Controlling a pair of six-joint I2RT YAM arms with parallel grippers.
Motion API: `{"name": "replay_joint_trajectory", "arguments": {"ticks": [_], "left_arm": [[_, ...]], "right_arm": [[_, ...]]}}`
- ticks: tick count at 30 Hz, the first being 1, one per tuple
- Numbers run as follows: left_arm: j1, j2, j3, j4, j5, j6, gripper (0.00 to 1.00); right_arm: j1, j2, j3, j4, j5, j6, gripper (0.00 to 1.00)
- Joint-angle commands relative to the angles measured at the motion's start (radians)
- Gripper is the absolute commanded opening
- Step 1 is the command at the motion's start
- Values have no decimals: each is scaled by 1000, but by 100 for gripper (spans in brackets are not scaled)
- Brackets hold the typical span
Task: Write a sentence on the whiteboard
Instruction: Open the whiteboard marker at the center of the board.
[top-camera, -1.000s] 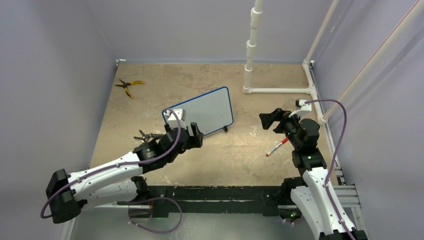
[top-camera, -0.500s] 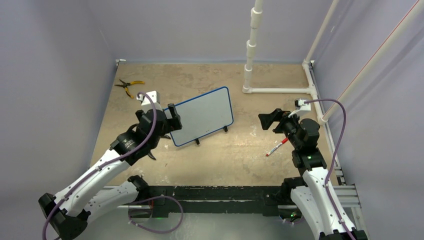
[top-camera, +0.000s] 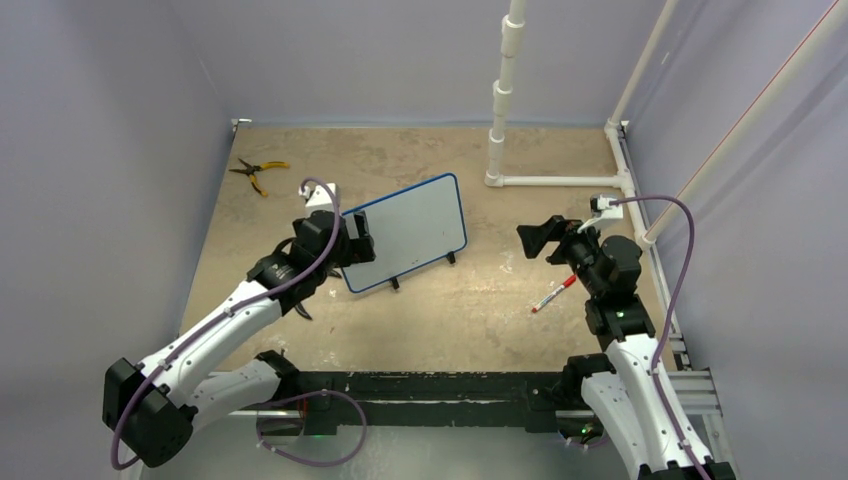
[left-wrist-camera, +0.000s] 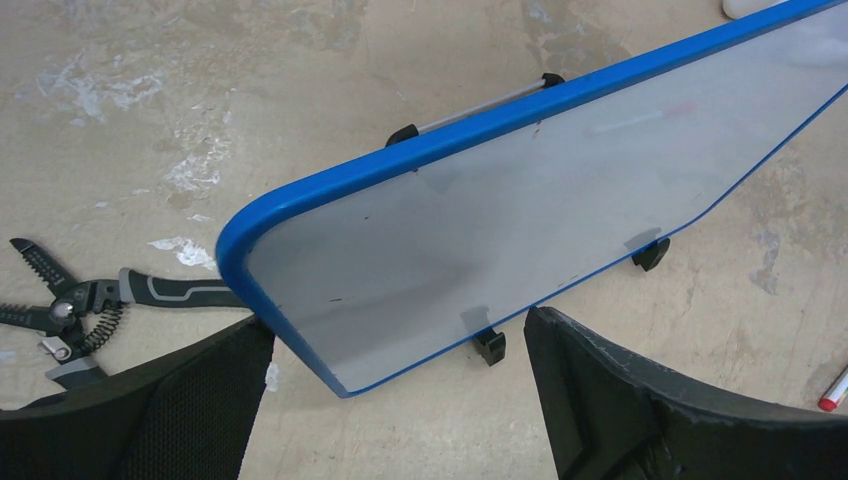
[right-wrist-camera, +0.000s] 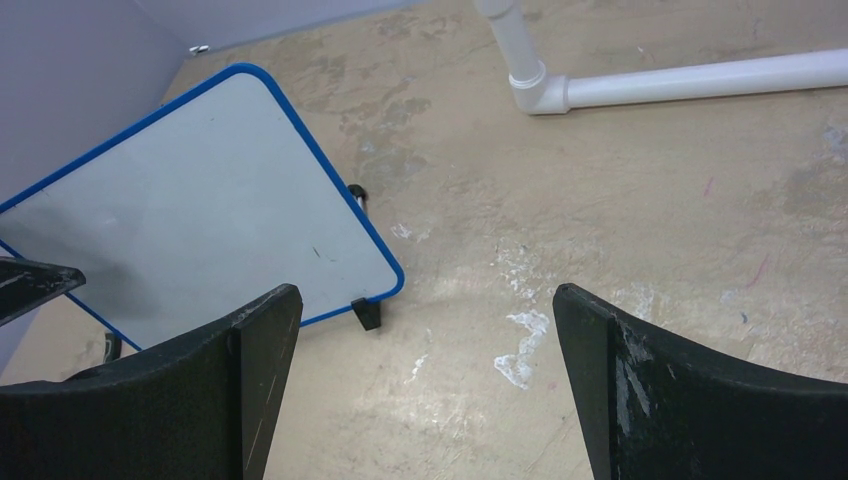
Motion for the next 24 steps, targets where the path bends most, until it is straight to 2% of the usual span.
{"name": "replay_joint_trajectory", "arguments": {"ticks": [1, 24], "left_arm": [[7, 20, -9, 89, 41, 31, 95], [7, 124, -6, 207, 147, 30, 92]], "right_arm": [[2, 1, 42, 18, -9, -20, 99], [2, 27, 61, -12, -1, 11, 99]]}}
